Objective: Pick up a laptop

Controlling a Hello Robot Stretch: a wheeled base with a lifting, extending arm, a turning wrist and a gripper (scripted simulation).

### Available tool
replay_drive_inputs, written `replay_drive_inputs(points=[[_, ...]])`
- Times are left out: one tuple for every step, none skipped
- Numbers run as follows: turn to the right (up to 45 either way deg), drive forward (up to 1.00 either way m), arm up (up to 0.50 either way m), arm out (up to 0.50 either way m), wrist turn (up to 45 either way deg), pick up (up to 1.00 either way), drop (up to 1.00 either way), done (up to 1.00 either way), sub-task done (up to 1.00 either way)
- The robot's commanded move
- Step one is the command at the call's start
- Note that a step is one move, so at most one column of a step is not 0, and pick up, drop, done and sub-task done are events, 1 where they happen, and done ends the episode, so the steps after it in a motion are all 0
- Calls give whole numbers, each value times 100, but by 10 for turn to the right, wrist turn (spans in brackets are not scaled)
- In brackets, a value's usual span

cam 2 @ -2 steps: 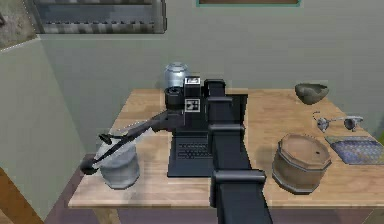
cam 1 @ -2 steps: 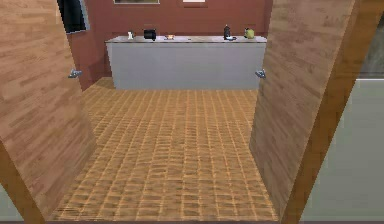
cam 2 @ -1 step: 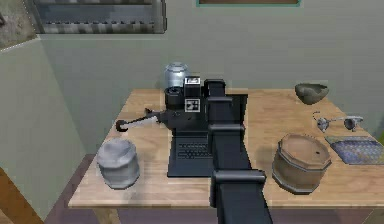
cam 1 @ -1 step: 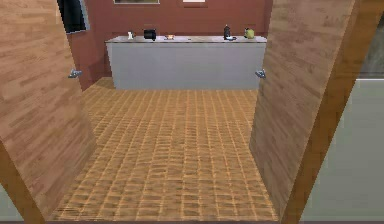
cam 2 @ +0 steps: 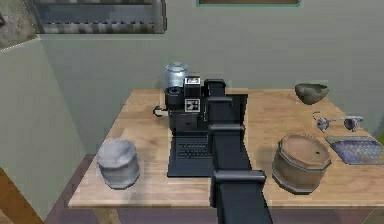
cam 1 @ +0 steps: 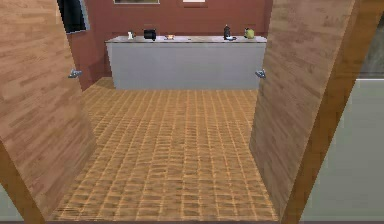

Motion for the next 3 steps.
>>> replay_drive_inputs(points=[[0, 0, -30, 0, 0, 0, 0, 0, 0], [0, 0, 0, 0, 0, 100, 0, 0, 0], [0, 0, 10, 0, 0, 0, 0, 0, 0]])
